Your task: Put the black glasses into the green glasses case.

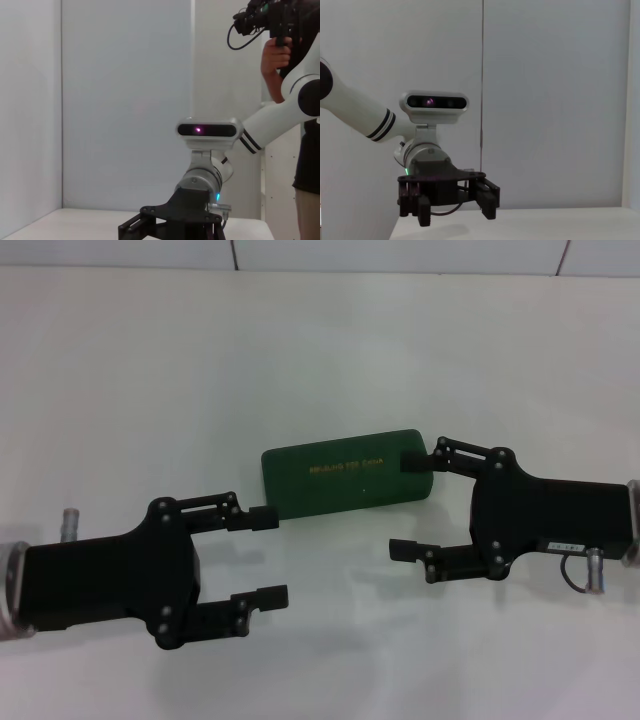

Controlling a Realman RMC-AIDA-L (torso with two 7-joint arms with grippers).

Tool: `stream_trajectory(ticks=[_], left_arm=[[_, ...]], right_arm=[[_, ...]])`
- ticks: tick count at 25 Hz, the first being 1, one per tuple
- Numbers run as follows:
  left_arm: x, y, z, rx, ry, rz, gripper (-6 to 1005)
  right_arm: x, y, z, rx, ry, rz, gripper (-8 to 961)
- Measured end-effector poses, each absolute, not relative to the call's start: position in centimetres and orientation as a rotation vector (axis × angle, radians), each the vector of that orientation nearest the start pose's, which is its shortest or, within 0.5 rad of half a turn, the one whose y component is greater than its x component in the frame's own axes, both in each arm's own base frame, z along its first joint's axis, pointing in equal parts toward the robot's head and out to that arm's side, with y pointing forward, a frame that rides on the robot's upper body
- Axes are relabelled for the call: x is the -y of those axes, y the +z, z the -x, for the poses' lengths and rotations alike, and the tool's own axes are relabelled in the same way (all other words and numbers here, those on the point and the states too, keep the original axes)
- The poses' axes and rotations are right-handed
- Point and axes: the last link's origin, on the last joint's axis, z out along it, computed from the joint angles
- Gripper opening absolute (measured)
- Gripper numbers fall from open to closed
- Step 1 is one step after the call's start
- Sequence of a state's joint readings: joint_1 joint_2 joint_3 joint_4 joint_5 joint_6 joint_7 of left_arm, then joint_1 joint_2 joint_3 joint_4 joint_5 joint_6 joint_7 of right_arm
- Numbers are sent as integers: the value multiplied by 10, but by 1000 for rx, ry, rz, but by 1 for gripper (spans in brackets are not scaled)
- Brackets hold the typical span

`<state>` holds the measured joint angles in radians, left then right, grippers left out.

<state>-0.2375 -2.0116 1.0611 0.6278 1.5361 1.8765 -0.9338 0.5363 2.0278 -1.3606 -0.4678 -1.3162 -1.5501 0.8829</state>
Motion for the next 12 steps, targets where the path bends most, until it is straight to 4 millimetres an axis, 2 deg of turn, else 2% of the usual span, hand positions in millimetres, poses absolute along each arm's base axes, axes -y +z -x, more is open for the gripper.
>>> stream_trajectory(ticks=[12], left_arm=[[-225, 10, 275, 105, -1129, 2758, 668]], right_arm=[[-305, -47, -211, 33, 1017, 2826, 888]])
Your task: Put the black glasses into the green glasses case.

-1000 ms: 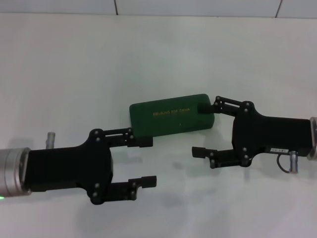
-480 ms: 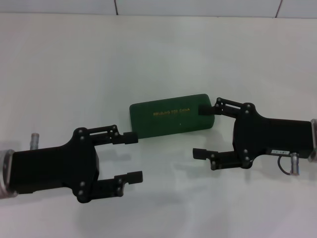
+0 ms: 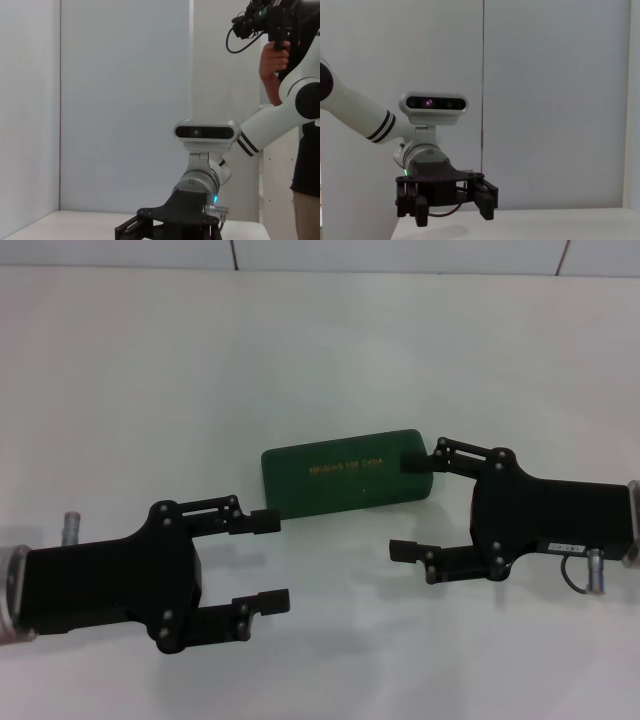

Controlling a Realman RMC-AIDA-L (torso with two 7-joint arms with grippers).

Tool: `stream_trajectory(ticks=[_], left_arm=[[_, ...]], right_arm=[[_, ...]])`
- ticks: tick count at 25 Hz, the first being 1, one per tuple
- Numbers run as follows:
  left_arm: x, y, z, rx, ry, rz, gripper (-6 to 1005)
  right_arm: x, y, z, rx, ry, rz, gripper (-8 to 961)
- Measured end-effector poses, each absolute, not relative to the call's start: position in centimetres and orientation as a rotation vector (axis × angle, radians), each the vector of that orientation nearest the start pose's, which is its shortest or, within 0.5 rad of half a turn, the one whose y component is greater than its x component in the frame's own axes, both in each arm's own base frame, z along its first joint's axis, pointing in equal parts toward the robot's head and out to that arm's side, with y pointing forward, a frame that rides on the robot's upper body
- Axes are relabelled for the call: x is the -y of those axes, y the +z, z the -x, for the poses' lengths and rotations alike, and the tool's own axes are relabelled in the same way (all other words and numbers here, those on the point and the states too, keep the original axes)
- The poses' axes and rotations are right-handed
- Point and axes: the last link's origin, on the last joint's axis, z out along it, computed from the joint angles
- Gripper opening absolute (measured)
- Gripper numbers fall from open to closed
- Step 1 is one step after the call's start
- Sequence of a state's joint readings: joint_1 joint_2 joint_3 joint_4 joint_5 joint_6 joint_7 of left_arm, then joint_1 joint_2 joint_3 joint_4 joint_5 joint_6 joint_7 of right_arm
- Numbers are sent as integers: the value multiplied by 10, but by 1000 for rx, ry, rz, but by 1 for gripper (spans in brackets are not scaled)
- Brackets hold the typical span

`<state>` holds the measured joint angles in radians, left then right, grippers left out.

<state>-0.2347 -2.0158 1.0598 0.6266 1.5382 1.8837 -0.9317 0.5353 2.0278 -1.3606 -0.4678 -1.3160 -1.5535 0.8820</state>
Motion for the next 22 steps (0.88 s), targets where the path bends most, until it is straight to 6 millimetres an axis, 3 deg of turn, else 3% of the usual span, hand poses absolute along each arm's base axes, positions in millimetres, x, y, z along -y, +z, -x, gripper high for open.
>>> stream_trajectory(ticks=[22], left_arm=[[-225, 9, 274, 107, -1139, 2749, 667]], right_arm=[[-301, -47, -216, 39, 1020, 2809, 888]])
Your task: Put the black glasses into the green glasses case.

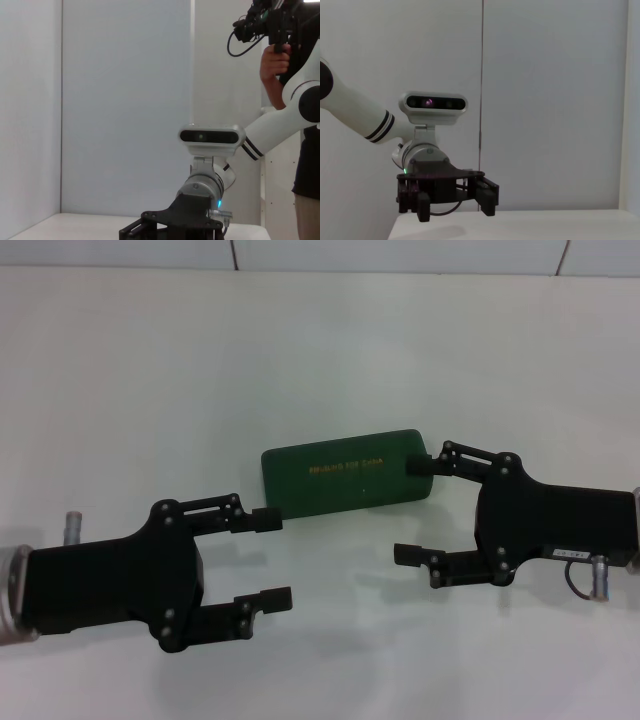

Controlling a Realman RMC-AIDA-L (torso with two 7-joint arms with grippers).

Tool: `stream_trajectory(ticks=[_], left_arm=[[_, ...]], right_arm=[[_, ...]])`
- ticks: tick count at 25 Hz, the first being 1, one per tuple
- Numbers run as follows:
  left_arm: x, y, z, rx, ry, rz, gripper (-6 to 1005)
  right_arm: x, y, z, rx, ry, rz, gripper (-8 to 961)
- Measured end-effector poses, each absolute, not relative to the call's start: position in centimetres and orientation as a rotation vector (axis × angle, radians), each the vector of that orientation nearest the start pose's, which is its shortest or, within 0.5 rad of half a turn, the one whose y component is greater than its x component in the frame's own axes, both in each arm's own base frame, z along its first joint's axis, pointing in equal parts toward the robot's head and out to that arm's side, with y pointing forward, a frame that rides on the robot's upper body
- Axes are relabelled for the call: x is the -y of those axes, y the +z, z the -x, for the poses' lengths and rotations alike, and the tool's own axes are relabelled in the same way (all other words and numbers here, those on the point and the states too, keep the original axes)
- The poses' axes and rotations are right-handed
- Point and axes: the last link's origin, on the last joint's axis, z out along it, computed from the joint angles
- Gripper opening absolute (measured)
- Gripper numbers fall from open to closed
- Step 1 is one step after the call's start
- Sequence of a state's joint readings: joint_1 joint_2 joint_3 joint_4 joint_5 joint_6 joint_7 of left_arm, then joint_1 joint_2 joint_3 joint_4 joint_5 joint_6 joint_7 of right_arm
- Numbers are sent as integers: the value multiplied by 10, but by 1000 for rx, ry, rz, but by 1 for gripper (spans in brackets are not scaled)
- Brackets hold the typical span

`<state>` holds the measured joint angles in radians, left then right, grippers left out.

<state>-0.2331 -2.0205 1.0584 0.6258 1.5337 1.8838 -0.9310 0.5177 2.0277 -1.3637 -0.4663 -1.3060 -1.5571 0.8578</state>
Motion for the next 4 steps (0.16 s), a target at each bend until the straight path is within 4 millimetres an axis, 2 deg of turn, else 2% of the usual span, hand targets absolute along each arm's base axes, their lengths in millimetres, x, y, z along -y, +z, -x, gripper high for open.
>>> stream_trajectory(ticks=[4], left_arm=[[-225, 9, 273, 105, -1141, 2748, 667]], right_arm=[[-301, -47, -215, 49, 1018, 2805, 888]])
